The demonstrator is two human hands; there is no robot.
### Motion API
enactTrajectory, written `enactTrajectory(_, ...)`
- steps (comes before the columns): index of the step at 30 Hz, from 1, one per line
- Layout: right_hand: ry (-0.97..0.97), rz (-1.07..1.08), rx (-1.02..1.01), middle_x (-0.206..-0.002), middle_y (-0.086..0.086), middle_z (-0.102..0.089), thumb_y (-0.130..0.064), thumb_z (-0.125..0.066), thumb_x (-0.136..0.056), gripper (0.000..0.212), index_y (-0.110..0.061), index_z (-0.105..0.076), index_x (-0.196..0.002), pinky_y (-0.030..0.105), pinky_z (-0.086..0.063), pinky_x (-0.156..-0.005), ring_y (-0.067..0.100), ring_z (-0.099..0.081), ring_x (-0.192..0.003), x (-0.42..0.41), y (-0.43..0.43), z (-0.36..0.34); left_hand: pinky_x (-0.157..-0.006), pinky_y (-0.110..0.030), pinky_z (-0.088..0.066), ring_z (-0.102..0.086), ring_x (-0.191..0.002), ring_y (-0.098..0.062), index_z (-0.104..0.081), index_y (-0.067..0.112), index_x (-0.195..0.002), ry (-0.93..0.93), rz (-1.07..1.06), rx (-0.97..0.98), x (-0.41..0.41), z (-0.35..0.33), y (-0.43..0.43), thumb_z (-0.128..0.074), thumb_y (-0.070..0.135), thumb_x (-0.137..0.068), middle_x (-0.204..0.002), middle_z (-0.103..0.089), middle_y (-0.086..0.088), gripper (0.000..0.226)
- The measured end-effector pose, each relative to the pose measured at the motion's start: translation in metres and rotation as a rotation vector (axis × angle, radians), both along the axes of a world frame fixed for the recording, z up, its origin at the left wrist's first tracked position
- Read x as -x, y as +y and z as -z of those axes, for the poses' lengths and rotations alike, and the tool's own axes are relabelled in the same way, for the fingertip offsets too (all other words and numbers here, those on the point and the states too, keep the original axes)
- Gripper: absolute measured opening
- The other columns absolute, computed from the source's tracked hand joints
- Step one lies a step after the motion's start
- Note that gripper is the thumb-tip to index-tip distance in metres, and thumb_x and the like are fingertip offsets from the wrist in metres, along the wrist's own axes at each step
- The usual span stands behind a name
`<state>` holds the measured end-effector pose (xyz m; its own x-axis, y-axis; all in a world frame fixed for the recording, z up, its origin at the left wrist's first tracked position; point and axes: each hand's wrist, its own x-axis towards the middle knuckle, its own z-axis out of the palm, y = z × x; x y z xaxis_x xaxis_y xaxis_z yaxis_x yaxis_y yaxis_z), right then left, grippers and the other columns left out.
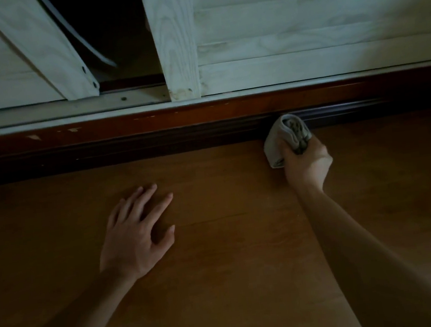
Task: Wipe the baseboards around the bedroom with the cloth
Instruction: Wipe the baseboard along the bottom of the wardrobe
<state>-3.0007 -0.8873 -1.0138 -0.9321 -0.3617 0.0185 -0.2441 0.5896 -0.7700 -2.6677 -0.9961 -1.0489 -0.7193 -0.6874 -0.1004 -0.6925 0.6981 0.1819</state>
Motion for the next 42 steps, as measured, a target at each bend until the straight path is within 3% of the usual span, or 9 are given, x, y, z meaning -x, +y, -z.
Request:
enactTrajectory(4,-0.094,0.174,0.101,-0.096,-0.004,-0.066,-0.035,-0.073,-0.089,0.027,-0.014,-0.07,-0.108,0.02,-0.043,-0.069,0.008,-0.058,-0.082,-0.014,-0.018,-0.005,-0.121,-0.053,-0.017,-0.018,-0.153,-0.023,-0.037,0.041,-0.154,0.006,-0.001,-0.005,0.0,0.0,0.0,-0.033,0.067,-0.092,-0.166,-0.025,0.002,0.067)
enactTrajectory(11,-0.206,0.071,0.179,-0.079,-0.02,-0.057,-0.034,-0.072,-0.091,0.016,-0.023,-0.065,-0.1,0.019,-0.048,-0.068,-0.006,-0.055,-0.069,-0.051,-0.038,0.003,-0.121,-0.054,-0.018,-0.018,-0.153,-0.023,-0.037,0.041,-0.153,0.02,0.001,-0.008,0.0,0.0,0.0,-0.035,0.066,-0.092,-0.166,-0.024,0.003,0.067)
enactTrajectory(15,-0.204,0.158,0.215,-0.094,-0.007,-0.063,-0.037,-0.072,-0.091,0.03,-0.017,-0.064,-0.111,0.029,-0.057,-0.079,0.012,-0.065,-0.088,-0.048,-0.036,0.003,-0.122,-0.053,-0.015,-0.015,-0.154,-0.021,-0.034,0.043,-0.154,0.012,-0.003,-0.016,0.0,0.002,-0.001,-0.033,0.067,-0.092,-0.167,-0.021,0.005,0.067)
enactTrajectory(17,-0.201,0.186,0.246,-0.094,-0.007,-0.064,-0.035,-0.075,-0.088,0.025,-0.021,-0.065,-0.106,0.031,-0.057,-0.083,0.013,-0.065,-0.089,-0.054,-0.043,0.002,-0.122,-0.053,-0.016,-0.017,-0.154,-0.022,-0.036,0.042,-0.154,0.02,-0.001,-0.012,-0.001,0.001,-0.001,-0.034,0.067,-0.092,-0.166,-0.023,0.004,0.066)
enactTrajectory(22,-0.24,0.087,0.244,-0.08,-0.019,-0.06,-0.035,-0.077,-0.087,0.017,-0.025,-0.065,-0.094,0.002,-0.042,-0.059,-0.006,-0.057,-0.07,-0.069,-0.049,0.003,-0.122,-0.053,-0.017,-0.018,-0.154,-0.022,-0.038,0.04,-0.153,0.038,0.007,-0.011,-0.002,0.001,-0.001,-0.035,0.066,-0.093,-0.166,-0.025,0.003,0.065)
enactTrajectory(26,-0.247,0.104,0.27,-0.08,-0.019,-0.061,-0.034,-0.077,-0.087,0.016,-0.024,-0.067,-0.095,0.0,-0.041,-0.056,-0.006,-0.058,-0.074,-0.071,-0.049,0.004,-0.122,-0.053,-0.017,-0.016,-0.154,-0.021,-0.04,0.04,-0.153,0.037,-0.001,-0.016,0.0,0.0,0.0,-0.034,0.065,-0.093,-0.165,-0.026,0.004,0.065)
enactTrajectory(32,-0.303,0.009,0.266,-0.083,-0.011,-0.069,-0.033,-0.08,-0.084,0.017,-0.021,-0.073,-0.095,0.005,-0.045,-0.056,-0.005,-0.061,-0.072,-0.108,-0.071,0.007,-0.123,-0.049,-0.014,-0.015,-0.154,-0.02,-0.038,0.042,-0.153,0.016,-0.003,-0.017,-0.001,-0.002,0.0,-0.032,0.067,-0.092,-0.166,-0.025,0.005,0.066)
enactTrajectory(36,-0.364,-0.042,0.255,-0.084,-0.011,-0.07,-0.039,-0.08,-0.082,0.022,-0.023,-0.072,-0.094,0.028,-0.059,-0.073,0.003,-0.066,-0.078,-0.114,-0.075,0.009,-0.122,-0.051,-0.017,-0.019,-0.153,-0.021,-0.04,0.042,-0.152,0.023,-0.002,-0.031,0.0,-0.003,0.0,-0.035,0.066,-0.092,-0.164,-0.028,0.004,0.065)
enactTrajectory(42,-0.451,-0.087,0.293,-0.098,-0.009,-0.068,-0.047,-0.076,-0.084,0.03,-0.027,-0.064,-0.103,0.037,-0.061,-0.085,0.008,-0.066,-0.093,-0.103,-0.06,-0.006,-0.122,-0.049,-0.014,-0.018,-0.153,-0.021,-0.04,0.042,-0.152,0.0,-0.01,-0.05,0.001,-0.01,0.001,-0.036,0.067,-0.091,-0.164,-0.028,0.005,0.066)
